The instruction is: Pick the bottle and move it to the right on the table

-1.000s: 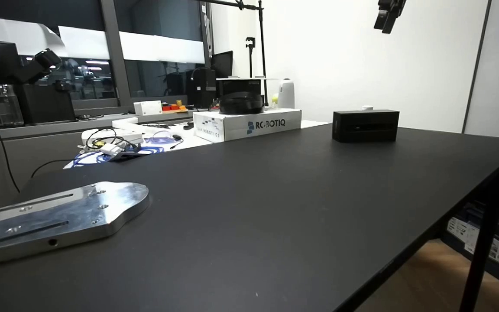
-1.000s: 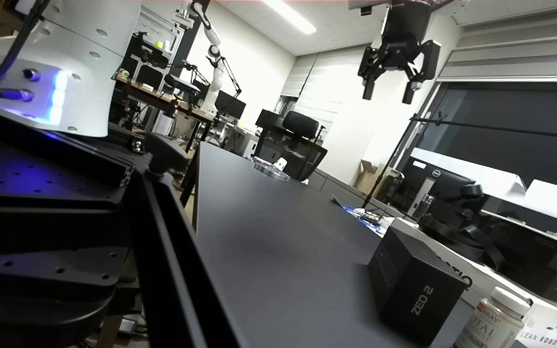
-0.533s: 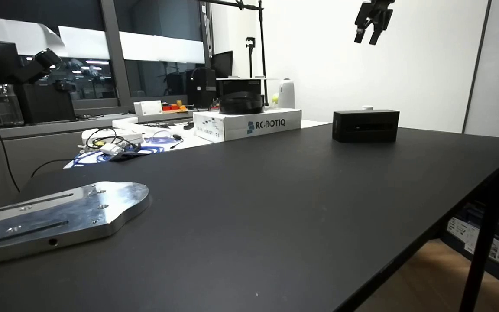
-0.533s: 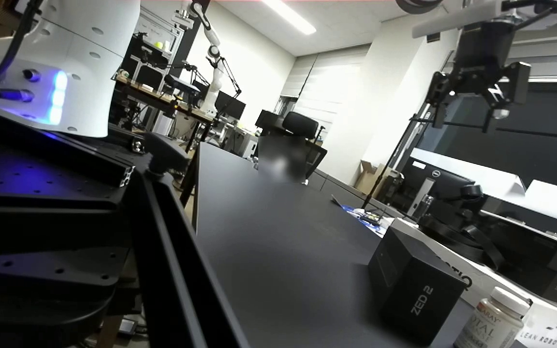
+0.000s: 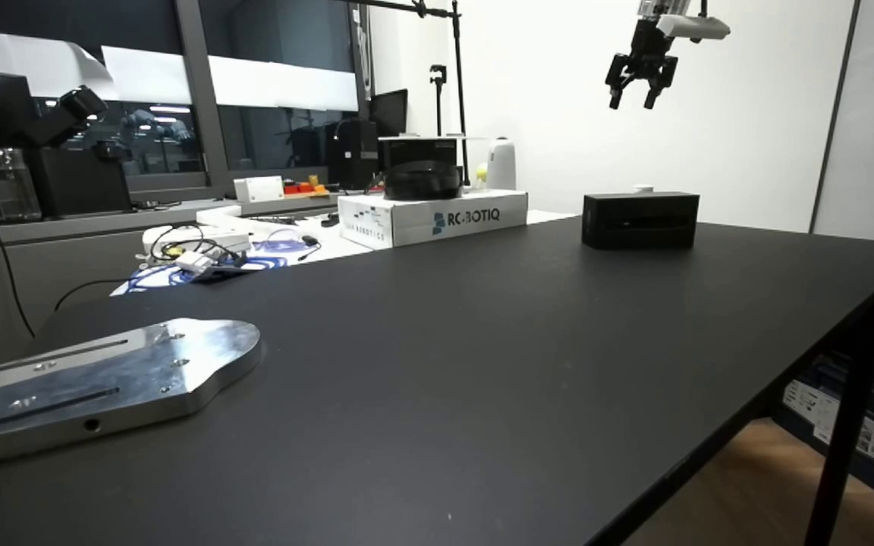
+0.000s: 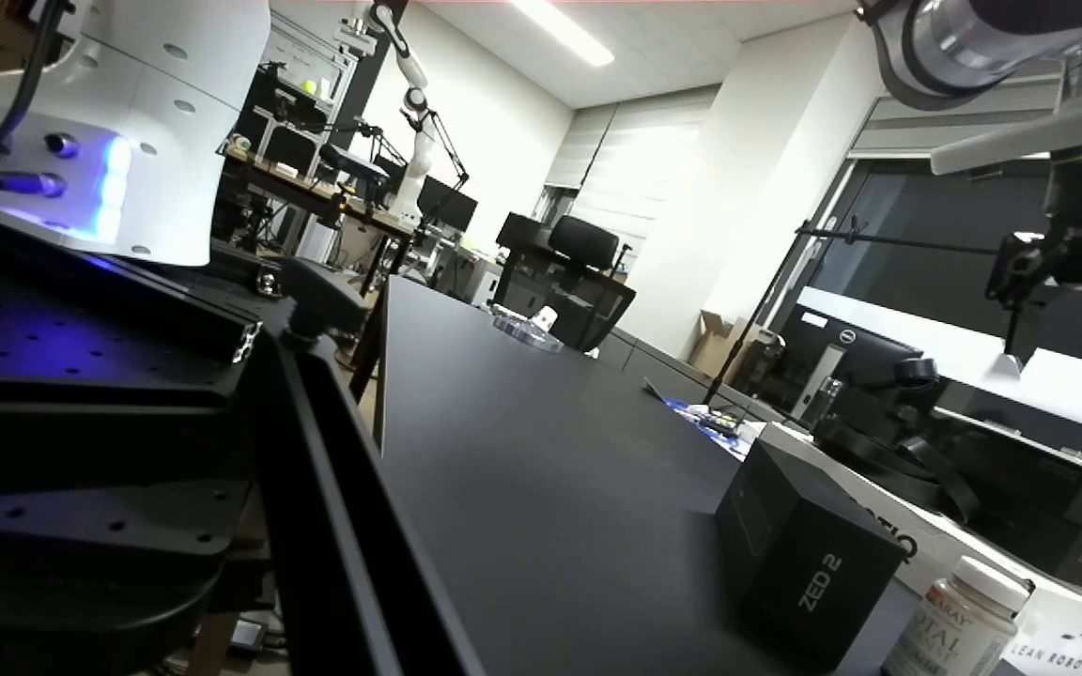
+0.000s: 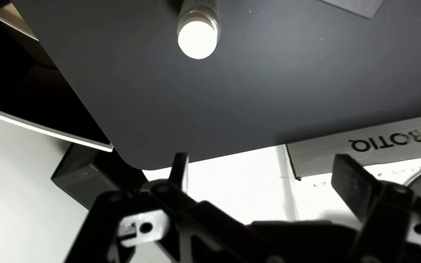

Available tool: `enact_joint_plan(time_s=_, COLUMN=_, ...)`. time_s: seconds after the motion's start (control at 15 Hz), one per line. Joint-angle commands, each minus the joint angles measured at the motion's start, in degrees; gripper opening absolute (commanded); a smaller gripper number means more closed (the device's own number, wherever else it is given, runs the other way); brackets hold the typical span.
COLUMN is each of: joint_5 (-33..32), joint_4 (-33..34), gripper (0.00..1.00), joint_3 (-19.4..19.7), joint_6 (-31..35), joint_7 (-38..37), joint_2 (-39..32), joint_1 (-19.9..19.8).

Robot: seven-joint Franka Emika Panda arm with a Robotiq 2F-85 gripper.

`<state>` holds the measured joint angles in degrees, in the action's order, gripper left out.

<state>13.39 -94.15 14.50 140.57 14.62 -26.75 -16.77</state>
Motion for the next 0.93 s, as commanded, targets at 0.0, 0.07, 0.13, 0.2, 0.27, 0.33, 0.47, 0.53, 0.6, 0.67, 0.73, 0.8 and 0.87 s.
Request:
enact_joint_plan(time_s=0.0, joint_5=-1.0, joint_4=12.8, gripper=1.0, joint_3=-1.4, joint_6=-4.6, joint_7=-8.5, joint_2=-9.5, joint_1=-3.3)
enact_joint_plan(time_s=0.07, joint_5=-1.1, joint_4=15.0, gripper=1.0, joint_3=-1.5, joint_6=-5.8, joint_7=-10.2, joint_2=-11.4, joint_1=-3.7)
enact_joint_plan(time_s=0.13, joint_5=-1.2, joint_4=17.4, gripper=1.0, joint_3=-1.8, joint_6=-7.5, joint_7=-11.6, joint_2=-13.4, joint_1=-4.2)
enact_joint_plan(time_s=0.2, joint_5=-1.1, joint_4=19.2, gripper=1.0, joint_3=-2.0, joint_6=-9.1, joint_7=-12.9, joint_2=-15.1, joint_1=-4.7)
enact_joint_plan(time_s=0.27, joint_5=-0.8, joint_4=21.0, gripper=1.0, joint_3=-2.4, joint_6=-10.6, joint_7=-13.6, joint_2=-16.7, joint_1=-5.3)
enact_joint_plan(time_s=0.33, joint_5=-0.5, joint_4=22.5, gripper=1.0, joint_3=-3.0, joint_6=-12.2, joint_7=-13.9, joint_2=-18.2, joint_1=-5.8)
enact_joint_plan(time_s=0.47, joint_5=-0.7, joint_4=25.1, gripper=1.0, joint_3=-3.5, joint_6=-14.4, joint_7=-14.9, joint_2=-20.9, joint_1=-6.4)
enact_joint_plan(time_s=0.53, joint_5=-0.9, joint_4=26.0, gripper=1.0, joint_3=-3.6, joint_6=-15.1, joint_7=-15.3, joint_2=-22.1, joint_1=-6.6)
enact_joint_plan(time_s=0.6, joint_5=-1.1, joint_4=27.0, gripper=1.0, joint_3=-3.5, joint_6=-16.0, joint_7=-15.8, joint_2=-23.3, joint_1=-6.7)
enact_joint_plan(time_s=0.67, joint_5=-1.4, joint_4=27.8, gripper=1.0, joint_3=-3.4, joint_6=-16.6, joint_7=-16.2, joint_2=-24.3, joint_1=-6.8)
enact_joint_plan(time_s=0.73, joint_5=-1.7, joint_4=28.6, gripper=1.0, joint_3=-3.3, joint_6=-17.5, joint_7=-16.6, joint_2=-25.3, joint_1=-6.8)
enact_joint_plan(time_s=0.8, joint_5=-2.0, joint_4=29.3, gripper=1.0, joint_3=-3.1, joint_6=-18.5, joint_7=-17.1, joint_2=-26.0, joint_1=-6.9)
enact_joint_plan(time_s=0.87, joint_5=-2.4, joint_4=30.0, gripper=1.0, joint_3=-2.9, joint_6=-19.4, joint_7=-17.3, joint_2=-26.7, joint_1=-7.0)
